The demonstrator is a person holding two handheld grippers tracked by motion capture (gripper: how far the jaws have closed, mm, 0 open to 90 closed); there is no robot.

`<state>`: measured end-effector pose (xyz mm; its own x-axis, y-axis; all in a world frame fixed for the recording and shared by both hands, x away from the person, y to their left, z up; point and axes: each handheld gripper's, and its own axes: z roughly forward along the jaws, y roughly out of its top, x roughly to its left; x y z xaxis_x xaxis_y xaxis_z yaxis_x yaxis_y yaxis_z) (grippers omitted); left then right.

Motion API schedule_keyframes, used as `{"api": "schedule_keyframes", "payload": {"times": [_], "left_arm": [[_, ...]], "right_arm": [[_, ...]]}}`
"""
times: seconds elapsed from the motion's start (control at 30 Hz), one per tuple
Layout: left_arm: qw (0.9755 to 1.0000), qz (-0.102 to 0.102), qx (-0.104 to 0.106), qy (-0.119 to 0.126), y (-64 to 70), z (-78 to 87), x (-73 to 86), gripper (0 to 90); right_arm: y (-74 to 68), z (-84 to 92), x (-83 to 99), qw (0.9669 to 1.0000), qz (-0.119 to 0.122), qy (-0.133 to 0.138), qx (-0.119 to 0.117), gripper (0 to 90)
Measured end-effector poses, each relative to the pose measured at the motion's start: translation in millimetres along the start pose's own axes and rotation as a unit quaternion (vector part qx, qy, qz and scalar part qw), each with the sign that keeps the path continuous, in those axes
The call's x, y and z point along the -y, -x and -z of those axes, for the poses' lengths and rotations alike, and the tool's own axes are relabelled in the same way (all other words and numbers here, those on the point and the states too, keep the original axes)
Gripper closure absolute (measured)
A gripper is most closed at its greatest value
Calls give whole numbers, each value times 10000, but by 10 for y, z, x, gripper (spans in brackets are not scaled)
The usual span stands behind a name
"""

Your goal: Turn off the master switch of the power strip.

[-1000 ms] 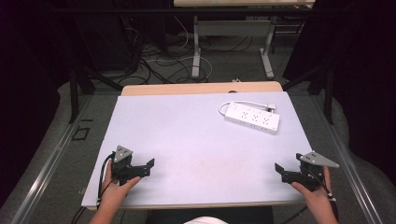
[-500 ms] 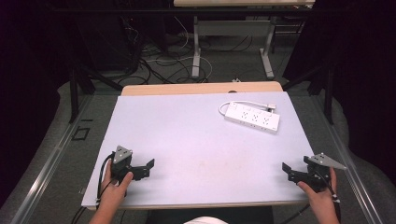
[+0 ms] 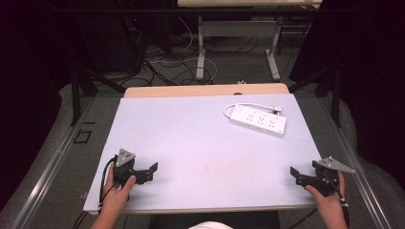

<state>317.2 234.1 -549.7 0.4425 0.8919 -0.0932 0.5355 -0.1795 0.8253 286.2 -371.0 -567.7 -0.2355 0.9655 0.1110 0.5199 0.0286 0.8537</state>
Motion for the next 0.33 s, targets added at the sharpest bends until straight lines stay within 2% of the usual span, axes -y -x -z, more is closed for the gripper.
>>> {"api": "schedule_keyframes", "payload": {"times": [0.03,0.3,0.33], "left_arm": [[10000,1,2,-3,-1,-1,0,5],[10000,2,-3,-9,1,1,0,5],[10000,3,-3,-3,0,1,-1,5]], "right_arm": [[12,14,-10,9999,81,-130,31,50],[33,33,-12,9998,85,-155,72,50],[27,47,-15,9998,-30,-193,80,50]]}}
